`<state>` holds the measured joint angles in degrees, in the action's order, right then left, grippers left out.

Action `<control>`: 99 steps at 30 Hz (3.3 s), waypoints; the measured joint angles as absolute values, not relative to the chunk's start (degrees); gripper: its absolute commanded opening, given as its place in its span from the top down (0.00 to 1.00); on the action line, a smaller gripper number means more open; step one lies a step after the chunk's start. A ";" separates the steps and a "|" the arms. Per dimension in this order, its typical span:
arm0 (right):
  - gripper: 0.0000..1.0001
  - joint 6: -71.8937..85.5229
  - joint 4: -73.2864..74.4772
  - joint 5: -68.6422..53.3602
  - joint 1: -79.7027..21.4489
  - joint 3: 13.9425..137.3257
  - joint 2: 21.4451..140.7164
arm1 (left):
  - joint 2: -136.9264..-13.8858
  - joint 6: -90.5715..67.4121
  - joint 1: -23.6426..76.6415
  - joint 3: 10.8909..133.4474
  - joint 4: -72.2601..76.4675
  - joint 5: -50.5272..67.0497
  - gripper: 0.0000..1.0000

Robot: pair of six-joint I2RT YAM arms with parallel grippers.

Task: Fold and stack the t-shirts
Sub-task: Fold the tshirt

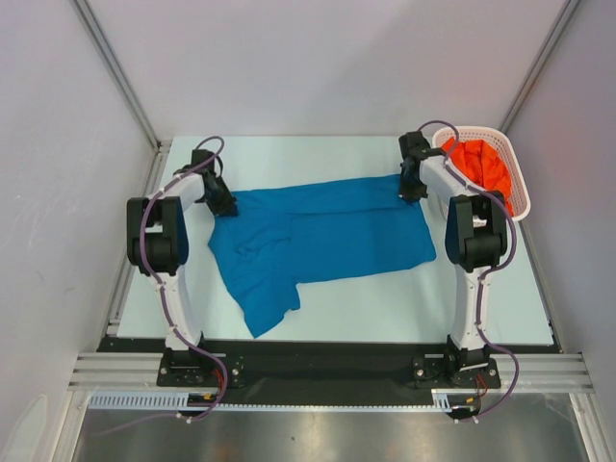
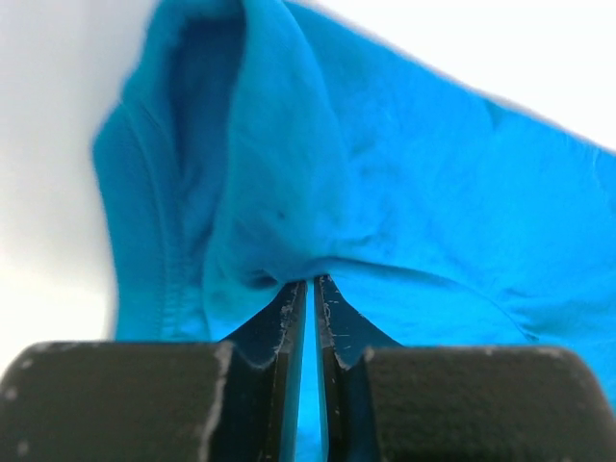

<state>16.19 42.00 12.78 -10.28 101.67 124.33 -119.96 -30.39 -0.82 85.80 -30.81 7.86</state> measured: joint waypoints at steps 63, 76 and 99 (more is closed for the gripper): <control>0.66 22.39 44.16 8.12 -12.14 75.55 98.83 | -66.94 -27.05 14.46 48.95 -35.22 11.22 0.59; 0.21 25.54 42.22 1.96 -5.32 51.44 76.05 | -51.16 -38.33 20.64 32.14 -40.71 15.22 0.53; 0.21 25.91 40.07 -0.56 -4.82 51.44 74.74 | -52.90 -60.14 42.63 24.62 -46.83 -3.92 0.50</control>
